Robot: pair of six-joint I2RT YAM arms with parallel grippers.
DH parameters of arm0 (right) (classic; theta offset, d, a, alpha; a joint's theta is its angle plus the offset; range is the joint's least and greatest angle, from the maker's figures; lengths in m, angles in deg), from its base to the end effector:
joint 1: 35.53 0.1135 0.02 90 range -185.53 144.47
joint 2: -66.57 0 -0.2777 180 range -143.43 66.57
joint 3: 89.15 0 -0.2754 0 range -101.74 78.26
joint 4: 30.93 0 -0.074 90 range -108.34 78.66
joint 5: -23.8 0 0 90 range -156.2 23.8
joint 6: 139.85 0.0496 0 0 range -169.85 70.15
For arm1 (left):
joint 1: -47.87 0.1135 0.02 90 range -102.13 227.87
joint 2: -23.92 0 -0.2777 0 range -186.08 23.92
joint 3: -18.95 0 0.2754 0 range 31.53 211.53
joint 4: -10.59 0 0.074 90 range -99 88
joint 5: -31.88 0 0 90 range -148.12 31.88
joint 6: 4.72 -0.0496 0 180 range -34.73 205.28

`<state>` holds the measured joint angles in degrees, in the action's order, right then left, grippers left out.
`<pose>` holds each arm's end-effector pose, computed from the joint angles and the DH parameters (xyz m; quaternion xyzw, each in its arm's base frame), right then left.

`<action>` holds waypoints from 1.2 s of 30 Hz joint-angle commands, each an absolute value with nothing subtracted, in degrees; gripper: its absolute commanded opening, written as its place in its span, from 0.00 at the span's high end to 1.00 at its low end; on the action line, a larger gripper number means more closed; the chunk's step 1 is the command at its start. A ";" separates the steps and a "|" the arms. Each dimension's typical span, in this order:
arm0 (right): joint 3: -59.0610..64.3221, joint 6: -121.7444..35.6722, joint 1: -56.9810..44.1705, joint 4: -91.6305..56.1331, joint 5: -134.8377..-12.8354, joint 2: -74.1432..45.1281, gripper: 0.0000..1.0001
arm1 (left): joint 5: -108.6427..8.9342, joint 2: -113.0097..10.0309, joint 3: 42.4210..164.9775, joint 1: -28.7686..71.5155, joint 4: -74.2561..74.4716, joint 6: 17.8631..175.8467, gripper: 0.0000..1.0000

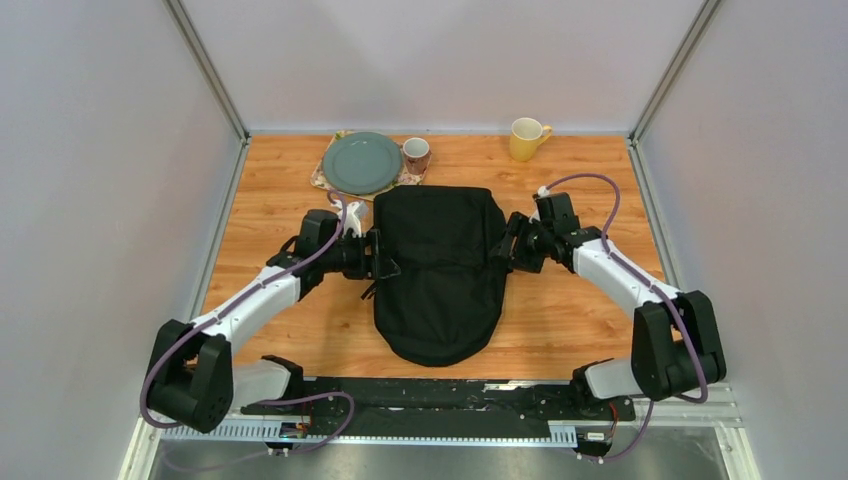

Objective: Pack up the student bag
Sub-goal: Adjust the student bag at the center of the board, then reset both arms

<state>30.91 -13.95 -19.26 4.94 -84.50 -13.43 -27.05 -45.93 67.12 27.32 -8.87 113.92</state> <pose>0.2820 0.0985 0.1922 0.1150 0.9381 0.2637 0.1929 0.2419 -0.1180 0.1958 0.0486 0.8828 -0.3876 0.2608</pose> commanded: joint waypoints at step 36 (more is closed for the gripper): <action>28.43 -33.42 -20.42 4.07 -56.80 25.00 0.14 | -63.31 -14.66 70.64 30.65 -27.57 103.46 0.19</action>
